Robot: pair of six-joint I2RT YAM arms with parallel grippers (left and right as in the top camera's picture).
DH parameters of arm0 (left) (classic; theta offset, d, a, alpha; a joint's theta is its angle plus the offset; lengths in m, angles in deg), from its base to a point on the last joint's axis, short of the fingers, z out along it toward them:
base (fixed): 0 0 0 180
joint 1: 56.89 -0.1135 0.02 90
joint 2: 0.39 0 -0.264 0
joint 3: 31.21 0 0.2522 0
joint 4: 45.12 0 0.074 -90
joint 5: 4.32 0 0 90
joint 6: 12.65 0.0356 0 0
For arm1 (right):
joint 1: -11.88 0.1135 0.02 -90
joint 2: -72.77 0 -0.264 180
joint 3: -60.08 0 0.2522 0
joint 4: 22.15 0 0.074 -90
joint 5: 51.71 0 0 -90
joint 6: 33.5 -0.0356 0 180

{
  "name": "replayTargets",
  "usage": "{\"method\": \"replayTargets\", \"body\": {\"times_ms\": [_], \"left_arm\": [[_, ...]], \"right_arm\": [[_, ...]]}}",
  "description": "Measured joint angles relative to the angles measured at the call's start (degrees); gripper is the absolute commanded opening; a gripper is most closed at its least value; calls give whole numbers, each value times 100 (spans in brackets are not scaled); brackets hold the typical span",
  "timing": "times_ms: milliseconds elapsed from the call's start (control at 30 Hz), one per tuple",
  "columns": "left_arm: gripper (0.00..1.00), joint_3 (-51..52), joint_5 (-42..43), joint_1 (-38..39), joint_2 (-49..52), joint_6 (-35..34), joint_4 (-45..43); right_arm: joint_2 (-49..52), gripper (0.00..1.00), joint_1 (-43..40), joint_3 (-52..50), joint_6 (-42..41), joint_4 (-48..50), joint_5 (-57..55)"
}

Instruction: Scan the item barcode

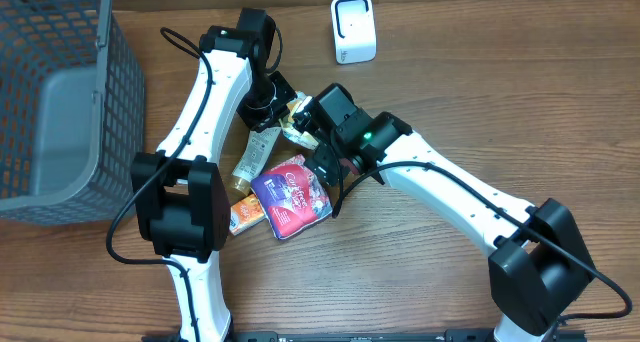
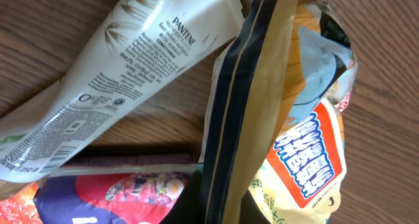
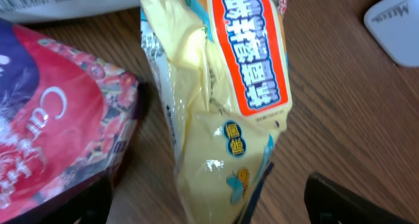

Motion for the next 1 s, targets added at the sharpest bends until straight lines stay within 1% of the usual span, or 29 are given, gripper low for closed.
{"method": "replayTargets", "body": {"times_ms": [100,200,467,500,567,667,700,767,800,867,900,967,1000], "left_arm": [[4,0,55,2,0,0,42],[4,0,94,2,0,0,76],[4,0,372,2,0,0,295],[4,0,415,2,0,0,328],[4,0,474,2,0,0,358],[4,0,518,2,0,0,363],[4,0,525,2,0,0,361],[4,0,546,2,0,0,363],[4,0,549,2,0,0,363],[4,0,570,2,0,0,361],[4,0,586,2,0,0,358],[4,0,601,2,0,4,358],[4,0,619,2,0,11,356]], "right_arm": [[0,98,0,-339,74,461,-116],[17,98,-4,-544,87,684,-251],[367,98,-216,-573,101,990,-391],[442,97,-245,-573,103,1005,-398],[581,92,-304,-573,101,1027,-415],[678,82,-352,-575,98,1043,-457],[682,75,-369,-575,103,1058,-459],[682,53,-400,-575,87,1080,-468],[682,39,-422,-575,90,1084,-474],[682,20,-481,-577,24,1097,-485],[682,8,-531,-575,-76,1126,-490],[682,4,-564,-575,-219,1115,-485],[682,4,-581,-577,-310,1108,-485]]}}
